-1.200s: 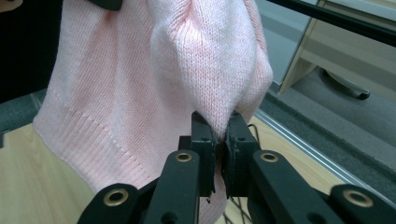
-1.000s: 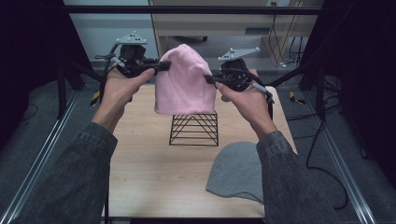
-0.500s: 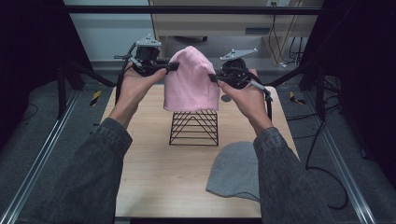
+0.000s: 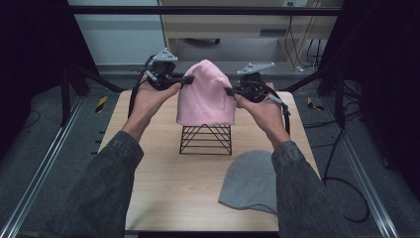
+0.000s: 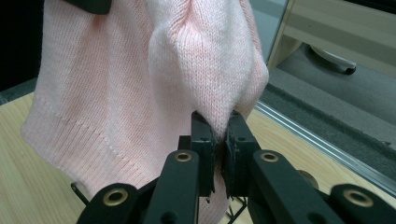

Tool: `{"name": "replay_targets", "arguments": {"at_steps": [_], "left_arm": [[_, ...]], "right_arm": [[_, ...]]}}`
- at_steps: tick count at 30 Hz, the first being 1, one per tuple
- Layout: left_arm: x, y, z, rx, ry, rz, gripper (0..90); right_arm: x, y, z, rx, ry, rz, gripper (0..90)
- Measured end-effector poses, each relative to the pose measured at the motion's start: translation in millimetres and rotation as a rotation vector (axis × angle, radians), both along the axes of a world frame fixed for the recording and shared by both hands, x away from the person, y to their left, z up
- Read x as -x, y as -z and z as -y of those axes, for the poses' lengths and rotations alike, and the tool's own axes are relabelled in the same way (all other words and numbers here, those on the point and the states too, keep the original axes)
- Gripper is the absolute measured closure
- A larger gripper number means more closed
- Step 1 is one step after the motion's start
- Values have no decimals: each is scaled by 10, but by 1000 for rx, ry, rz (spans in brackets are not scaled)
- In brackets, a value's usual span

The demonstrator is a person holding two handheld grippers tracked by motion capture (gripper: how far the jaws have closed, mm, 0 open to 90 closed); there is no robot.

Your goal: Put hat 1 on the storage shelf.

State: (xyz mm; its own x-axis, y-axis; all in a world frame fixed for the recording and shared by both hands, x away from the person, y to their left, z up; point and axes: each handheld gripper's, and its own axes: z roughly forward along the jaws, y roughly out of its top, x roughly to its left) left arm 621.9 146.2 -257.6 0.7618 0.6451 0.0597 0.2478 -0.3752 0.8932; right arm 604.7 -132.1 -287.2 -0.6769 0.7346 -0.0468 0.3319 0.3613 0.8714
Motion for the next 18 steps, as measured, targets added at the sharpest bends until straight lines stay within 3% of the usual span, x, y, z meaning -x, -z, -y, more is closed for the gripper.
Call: {"name": "replay_targets", "arguments": {"at_steps": [10, 18], "left_arm": [[72, 114, -38, 19, 24, -26, 793], [172, 161, -33, 6, 47, -37, 795]], "right_arm": [[105, 80, 30, -10, -38, 1, 839], [196, 155, 56, -8, -62, -5, 843]]}}
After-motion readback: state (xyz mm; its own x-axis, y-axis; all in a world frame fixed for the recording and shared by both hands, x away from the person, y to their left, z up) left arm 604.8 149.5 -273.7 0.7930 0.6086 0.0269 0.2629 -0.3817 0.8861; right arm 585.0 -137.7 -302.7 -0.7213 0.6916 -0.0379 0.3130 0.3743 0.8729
